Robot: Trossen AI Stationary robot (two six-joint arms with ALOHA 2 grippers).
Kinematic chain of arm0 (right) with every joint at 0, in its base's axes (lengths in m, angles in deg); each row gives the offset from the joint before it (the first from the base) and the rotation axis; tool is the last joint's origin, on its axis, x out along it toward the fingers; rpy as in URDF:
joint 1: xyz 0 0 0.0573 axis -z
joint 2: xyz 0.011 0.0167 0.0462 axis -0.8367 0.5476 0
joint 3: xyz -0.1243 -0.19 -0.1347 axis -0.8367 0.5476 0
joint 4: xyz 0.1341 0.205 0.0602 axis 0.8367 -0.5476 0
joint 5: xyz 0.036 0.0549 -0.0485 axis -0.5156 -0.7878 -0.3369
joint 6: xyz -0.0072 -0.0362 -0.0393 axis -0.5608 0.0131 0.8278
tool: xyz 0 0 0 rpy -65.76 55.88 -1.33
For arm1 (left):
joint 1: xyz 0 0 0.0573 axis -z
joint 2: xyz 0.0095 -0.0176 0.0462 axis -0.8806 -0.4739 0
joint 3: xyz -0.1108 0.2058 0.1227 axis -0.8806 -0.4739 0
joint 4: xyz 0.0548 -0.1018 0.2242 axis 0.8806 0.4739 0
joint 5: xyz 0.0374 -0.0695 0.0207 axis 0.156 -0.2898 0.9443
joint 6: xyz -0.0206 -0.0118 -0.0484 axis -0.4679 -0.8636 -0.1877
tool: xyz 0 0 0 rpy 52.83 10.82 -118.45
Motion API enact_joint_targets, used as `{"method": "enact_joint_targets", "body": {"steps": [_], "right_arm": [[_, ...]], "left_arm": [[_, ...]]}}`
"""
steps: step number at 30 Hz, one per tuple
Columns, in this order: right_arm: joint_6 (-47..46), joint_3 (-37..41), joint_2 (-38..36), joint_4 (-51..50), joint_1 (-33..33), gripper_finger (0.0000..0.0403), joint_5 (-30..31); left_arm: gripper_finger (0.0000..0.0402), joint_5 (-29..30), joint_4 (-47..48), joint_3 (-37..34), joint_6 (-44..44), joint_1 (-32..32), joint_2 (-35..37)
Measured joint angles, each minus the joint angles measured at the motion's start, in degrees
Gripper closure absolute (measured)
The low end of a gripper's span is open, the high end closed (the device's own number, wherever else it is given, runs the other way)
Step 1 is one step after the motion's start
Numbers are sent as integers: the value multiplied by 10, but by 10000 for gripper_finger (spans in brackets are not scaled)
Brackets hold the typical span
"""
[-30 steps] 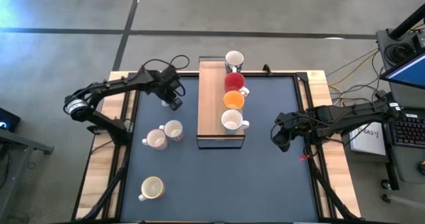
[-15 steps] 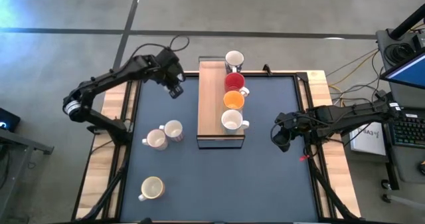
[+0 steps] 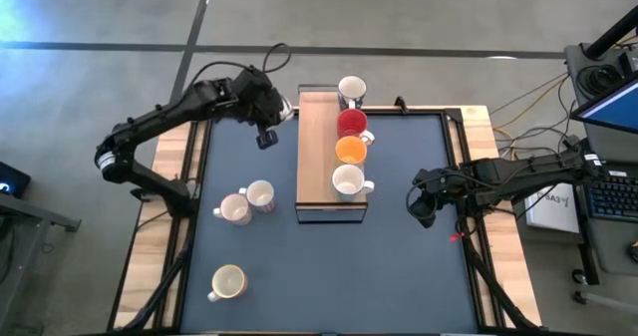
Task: Place coffee mugs
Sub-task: Put the blue patterned mug on the shelf
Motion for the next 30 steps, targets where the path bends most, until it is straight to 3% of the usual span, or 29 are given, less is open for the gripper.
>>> {"method": "enact_joint_targets", "body": {"steps": [6,16,30], "right_arm": [[0,0,0,0,0,342,0],[0,0,0,0,0,342,0],[0,0,0,0,0,342,0]], "left_arm": [[393,-8,-9,0,49,6,-13],[393,-92,-43,0,125,13,-34],[388,-94,-49,0,126,22,-69]]}}
